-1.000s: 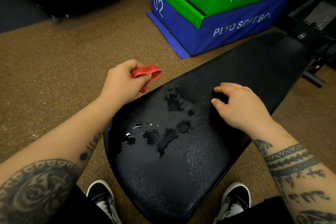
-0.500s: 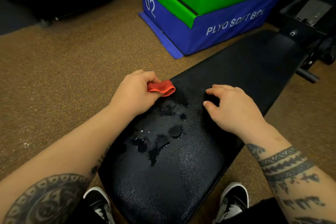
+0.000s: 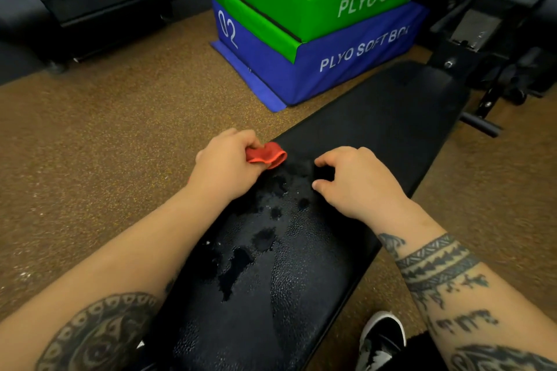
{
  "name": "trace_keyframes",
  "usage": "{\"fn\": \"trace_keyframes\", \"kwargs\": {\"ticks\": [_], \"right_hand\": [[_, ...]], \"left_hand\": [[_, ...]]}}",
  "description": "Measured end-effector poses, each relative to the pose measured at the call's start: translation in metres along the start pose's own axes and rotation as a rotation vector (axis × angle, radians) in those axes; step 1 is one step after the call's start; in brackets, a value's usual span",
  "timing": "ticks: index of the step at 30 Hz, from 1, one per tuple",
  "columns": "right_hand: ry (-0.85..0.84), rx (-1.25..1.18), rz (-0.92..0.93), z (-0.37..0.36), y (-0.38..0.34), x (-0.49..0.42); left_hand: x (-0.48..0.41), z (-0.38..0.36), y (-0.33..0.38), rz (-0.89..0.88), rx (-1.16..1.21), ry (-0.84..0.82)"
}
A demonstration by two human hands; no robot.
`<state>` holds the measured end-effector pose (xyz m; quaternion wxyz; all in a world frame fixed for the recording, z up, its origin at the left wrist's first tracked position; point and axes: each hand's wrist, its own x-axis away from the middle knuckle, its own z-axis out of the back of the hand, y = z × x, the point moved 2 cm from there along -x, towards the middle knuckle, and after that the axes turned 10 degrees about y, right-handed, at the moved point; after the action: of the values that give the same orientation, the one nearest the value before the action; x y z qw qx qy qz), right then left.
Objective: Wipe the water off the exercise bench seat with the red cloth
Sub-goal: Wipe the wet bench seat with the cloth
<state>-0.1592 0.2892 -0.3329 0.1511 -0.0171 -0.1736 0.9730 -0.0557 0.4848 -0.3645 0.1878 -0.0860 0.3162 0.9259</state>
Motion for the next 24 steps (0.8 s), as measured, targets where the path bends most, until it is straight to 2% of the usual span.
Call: {"fn": "trace_keyframes", "kwargs": {"ticks": [5, 9, 13, 16, 20, 24], "right_hand": [[0.005, 0.038, 0.026, 0.001, -0.002, -0.004], [-0.019, -0.018, -0.030, 0.008, 0.002, -0.011], [-0.029, -0.059, -0.051, 0.021, 0.008, -0.016], [-0.023, 0.044, -0.066, 0.024, 0.011, -0.016], [-0.090, 0.132, -0.063, 0.020, 0.011, -0.014], [-0.062, 0.115, -0.063, 0.023, 0.013, -0.019]], "left_hand": [[-0.025, -0.002, 0.006, 0.066, -0.115, -0.019], [-0.032, 0.004, 0.018, 0.141, -0.083, 0.070], [-0.017, -0.006, 0.032, 0.082, -0.136, -0.047], [-0.019, -0.017, 0.034, 0.066, -0.193, -0.009], [-0.046, -0.028, 0.036, 0.108, -0.227, -0.059], [-0.064, -0.032, 0.037, 0.204, -0.237, -0.084]]}}
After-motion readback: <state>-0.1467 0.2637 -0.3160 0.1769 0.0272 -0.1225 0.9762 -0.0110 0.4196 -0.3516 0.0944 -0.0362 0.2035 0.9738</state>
